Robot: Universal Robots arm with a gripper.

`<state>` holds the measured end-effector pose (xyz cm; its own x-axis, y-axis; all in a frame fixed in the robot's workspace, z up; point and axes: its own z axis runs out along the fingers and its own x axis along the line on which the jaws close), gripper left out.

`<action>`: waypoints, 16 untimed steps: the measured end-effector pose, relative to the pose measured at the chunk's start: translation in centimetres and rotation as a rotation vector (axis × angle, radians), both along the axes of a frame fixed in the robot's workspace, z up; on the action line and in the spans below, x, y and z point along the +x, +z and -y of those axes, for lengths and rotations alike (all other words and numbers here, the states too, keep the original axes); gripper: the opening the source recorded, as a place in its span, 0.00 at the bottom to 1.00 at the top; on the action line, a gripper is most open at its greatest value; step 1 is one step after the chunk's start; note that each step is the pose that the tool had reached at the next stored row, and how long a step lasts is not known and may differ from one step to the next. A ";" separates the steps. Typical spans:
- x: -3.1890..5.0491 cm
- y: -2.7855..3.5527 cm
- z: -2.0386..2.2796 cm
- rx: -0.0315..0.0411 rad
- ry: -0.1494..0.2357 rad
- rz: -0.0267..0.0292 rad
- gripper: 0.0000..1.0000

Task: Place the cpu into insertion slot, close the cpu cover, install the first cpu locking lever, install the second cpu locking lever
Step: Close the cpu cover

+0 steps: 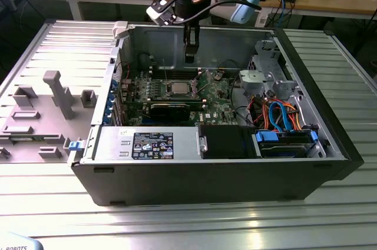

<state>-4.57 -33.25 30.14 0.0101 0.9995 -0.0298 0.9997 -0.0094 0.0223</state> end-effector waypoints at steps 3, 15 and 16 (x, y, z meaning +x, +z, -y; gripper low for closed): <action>0.00 0.70 0.00 0.0000 0.000 0.0001 0.11; 0.45 0.77 0.00 0.0000 0.000 0.0000 0.11; 0.46 0.77 0.00 0.0000 0.000 0.0000 0.11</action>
